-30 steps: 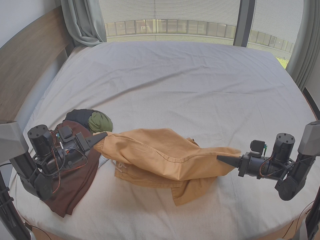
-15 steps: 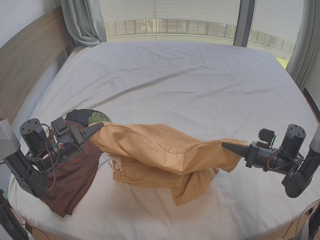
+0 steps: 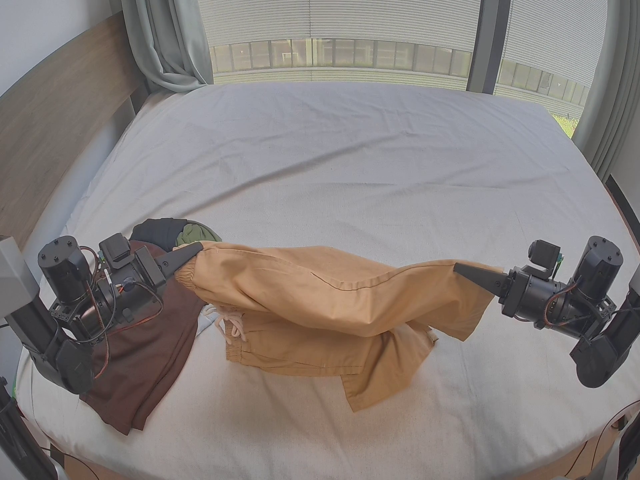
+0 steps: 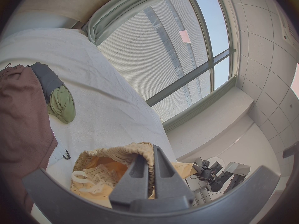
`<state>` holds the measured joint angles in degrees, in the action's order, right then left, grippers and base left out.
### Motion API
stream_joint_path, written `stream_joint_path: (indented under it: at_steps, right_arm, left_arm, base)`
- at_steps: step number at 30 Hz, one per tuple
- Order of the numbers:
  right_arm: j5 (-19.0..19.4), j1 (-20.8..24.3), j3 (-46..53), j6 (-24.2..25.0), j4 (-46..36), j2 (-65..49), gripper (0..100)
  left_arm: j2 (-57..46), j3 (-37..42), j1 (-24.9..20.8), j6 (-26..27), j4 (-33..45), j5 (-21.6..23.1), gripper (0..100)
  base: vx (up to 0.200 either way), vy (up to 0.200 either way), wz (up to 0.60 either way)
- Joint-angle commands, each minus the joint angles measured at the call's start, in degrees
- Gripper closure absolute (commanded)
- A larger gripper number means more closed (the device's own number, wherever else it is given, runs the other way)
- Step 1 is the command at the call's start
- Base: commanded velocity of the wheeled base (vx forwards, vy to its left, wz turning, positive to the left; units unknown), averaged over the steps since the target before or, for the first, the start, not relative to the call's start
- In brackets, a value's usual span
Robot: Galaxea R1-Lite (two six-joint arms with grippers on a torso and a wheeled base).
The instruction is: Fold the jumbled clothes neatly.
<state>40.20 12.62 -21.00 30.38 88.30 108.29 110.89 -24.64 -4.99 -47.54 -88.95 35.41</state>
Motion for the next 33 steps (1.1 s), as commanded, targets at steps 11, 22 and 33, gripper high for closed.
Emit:
stream_joint_path:
  at_steps: [11,22,33]
  right_arm:
    - [0.0,-0.9,-0.8,1.1,0.0,-1.0,100]
    - [-1.4,-1.5,-1.9,1.2,-0.1,-0.8,100]
    - [-1.3,-4.6,-2.9,2.2,-0.1,-1.0,100]
  left_arm:
    - [0.4,-0.4,0.5,0.0,-0.1,0.0,100]
    - [1.6,-1.2,0.7,3.4,0.0,-0.2,100]
    - [2.3,-2.7,2.3,3.8,0.0,-0.1,100]
  base:
    - [0.0,0.0,0.0]
    - [0.0,0.0,0.0]
    - [0.0,0.0,0.0]
